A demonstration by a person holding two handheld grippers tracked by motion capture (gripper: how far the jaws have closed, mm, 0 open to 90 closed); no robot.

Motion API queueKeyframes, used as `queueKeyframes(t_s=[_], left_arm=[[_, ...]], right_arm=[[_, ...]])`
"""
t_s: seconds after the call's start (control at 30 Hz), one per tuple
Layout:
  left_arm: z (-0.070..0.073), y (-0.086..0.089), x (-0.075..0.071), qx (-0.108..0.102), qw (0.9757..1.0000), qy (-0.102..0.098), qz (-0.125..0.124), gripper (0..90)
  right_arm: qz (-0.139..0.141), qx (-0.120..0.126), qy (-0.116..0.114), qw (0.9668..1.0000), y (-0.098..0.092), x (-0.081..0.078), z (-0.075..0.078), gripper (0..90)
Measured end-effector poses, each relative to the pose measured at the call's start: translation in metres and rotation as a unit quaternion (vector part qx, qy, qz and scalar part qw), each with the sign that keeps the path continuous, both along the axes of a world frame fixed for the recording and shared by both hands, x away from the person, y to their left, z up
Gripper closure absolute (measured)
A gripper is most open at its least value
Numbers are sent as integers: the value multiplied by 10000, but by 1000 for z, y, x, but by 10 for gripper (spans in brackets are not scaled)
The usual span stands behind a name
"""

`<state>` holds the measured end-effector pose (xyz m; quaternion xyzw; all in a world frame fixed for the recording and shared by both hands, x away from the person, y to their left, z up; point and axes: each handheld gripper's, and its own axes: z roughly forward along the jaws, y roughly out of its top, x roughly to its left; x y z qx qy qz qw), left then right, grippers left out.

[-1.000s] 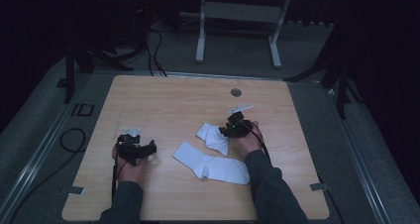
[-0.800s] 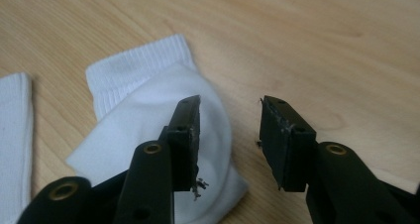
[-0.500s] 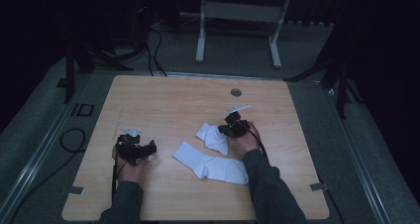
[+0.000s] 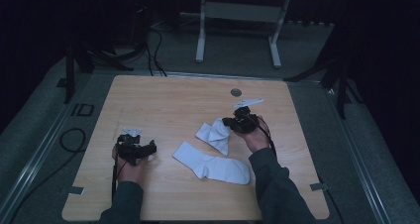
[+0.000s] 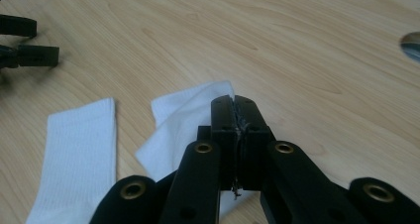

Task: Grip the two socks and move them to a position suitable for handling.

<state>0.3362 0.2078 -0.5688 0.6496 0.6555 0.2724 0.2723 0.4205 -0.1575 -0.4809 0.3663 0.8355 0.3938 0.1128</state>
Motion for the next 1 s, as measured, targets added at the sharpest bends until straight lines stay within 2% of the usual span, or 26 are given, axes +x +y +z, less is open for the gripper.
queueKeyframes(t_s=[0.17,0.43,0.73,0.83,1.0], left_arm=[[0,0,0,1,10000,0,-1,136],[0,0,0,-1,10000,-3,0,136],[0,0,0,-1,10000,-3,0,136],[0,0,0,-1,10000,-3,0,136],[0,0,0,0,10000,-2,0,136]], right_arm=[[-67,-107,-36,9999,-20,-4,6,879],[-326,-208,64,9992,-67,-11,5,878],[-504,-400,204,9977,-95,-17,-7,871],[-607,-462,335,9965,-104,-18,-13,866],[-612,-600,354,9957,-107,-20,-17,858]])
